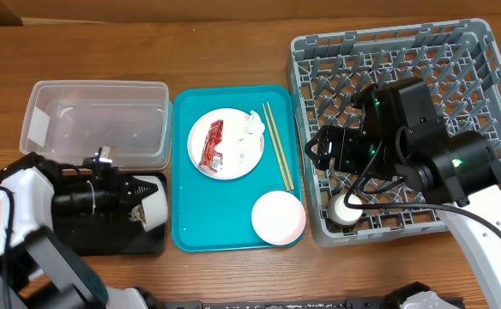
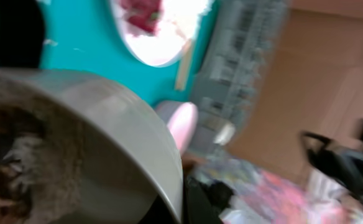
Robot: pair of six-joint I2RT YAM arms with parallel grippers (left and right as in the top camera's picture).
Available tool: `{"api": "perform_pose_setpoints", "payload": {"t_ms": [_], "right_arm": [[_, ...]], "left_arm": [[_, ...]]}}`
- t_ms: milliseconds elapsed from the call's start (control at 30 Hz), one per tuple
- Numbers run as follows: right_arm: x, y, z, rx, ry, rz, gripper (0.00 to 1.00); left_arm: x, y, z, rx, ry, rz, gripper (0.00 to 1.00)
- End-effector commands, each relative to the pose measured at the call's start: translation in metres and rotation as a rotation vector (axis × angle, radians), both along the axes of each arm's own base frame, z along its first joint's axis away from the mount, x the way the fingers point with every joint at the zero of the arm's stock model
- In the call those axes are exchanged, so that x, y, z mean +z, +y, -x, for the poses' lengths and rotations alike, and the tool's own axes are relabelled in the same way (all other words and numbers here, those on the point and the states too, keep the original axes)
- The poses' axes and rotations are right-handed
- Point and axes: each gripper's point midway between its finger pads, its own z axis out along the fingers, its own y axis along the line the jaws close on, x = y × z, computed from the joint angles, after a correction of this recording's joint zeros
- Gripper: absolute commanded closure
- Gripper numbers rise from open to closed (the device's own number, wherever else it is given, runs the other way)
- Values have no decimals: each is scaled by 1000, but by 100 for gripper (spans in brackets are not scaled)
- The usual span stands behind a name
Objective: Sort waste into correct bins and load items into the dishwasher
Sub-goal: 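Tip the rice bowl over the black tray to dump the rice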
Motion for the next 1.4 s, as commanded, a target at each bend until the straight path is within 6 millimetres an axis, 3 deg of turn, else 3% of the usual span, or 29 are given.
{"api": "perform_pose_setpoints", "payload": {"t_ms": [0,333,800,867,933,1000,1067,1167,1267,1367], "right_arm": [[5,2,-1,6,-16,-5,8],[5,2,-1,6,-16,-5,7],[5,2,-1,6,-15,-5,6],[5,2,-1,6,-15,-5,6],[5,1,0,6,-12,-4,6],[4,1,1,6,-7,-2,6],[4,1,1,6,-4,0,6],[3,0,3,6,2,2,6],[3,0,2,7,1,2,6],[3,0,2,6,-1,2,6]], "left_arm": [[23,6,-19,33,-288,115,96],[26,34,-17,128,-381,148,96],[25,37,-20,133,-425,126,96],[26,37,-20,169,-332,177,96],[32,36,-21,175,-373,176,96],[25,41,-24,160,-427,128,96],[24,39,-24,199,-314,187,96],[32,36,-24,147,-483,133,96],[31,34,-21,167,-387,178,95],[25,38,-24,135,-477,112,96]]}}
